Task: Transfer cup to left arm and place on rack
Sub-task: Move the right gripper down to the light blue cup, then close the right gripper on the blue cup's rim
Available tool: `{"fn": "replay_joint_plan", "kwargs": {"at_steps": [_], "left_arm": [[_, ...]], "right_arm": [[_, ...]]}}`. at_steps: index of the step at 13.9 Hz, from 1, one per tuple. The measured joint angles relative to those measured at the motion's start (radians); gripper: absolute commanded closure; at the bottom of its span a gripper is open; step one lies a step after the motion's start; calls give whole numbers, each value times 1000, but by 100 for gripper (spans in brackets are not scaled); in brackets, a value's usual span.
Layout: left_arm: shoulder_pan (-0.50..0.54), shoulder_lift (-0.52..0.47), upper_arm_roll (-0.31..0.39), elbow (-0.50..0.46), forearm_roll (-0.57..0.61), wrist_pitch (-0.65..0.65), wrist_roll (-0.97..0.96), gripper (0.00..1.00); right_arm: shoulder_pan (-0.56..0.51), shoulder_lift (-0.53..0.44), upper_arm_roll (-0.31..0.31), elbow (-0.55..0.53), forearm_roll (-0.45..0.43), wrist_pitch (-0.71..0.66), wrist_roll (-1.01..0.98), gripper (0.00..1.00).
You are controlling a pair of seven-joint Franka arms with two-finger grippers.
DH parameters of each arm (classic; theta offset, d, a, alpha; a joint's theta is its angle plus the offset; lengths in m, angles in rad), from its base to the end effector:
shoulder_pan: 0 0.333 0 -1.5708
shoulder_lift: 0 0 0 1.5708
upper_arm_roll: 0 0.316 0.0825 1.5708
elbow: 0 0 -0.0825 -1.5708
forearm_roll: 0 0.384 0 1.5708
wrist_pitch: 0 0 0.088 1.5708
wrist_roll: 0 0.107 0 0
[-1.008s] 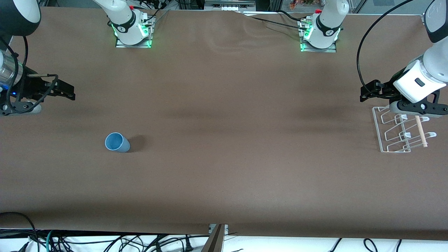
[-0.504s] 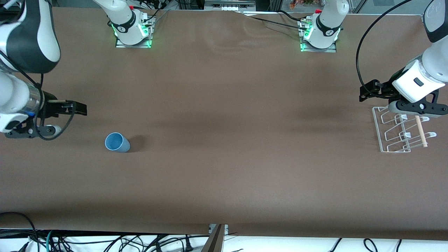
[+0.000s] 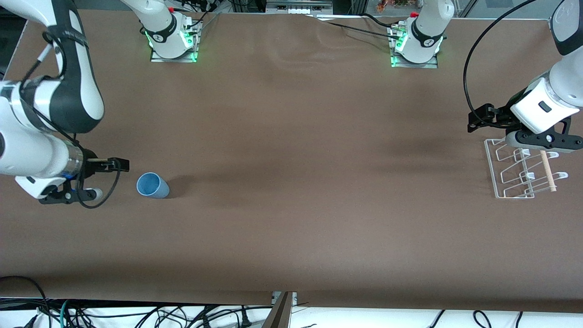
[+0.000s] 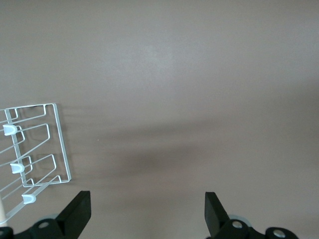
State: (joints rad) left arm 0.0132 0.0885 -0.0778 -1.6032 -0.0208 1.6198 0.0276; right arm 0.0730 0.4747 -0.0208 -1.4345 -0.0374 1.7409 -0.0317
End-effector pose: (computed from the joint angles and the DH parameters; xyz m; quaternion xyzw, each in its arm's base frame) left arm 0.5800 -0.0379 0.5632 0.9982 -0.0451 -0.0361 0.0131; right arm 0.6754 0.0342 0.4066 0.9951 0.0472 -0.0837 0.0238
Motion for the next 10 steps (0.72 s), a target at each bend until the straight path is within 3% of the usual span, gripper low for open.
{"fn": "replay_joint_plan", "kwargs": {"at_steps": [10], "left_arm": [[0,0,0,0,0,0,0,0]], "right_arm": [[-6,157,-1,-36,0,185,0,0]]}}
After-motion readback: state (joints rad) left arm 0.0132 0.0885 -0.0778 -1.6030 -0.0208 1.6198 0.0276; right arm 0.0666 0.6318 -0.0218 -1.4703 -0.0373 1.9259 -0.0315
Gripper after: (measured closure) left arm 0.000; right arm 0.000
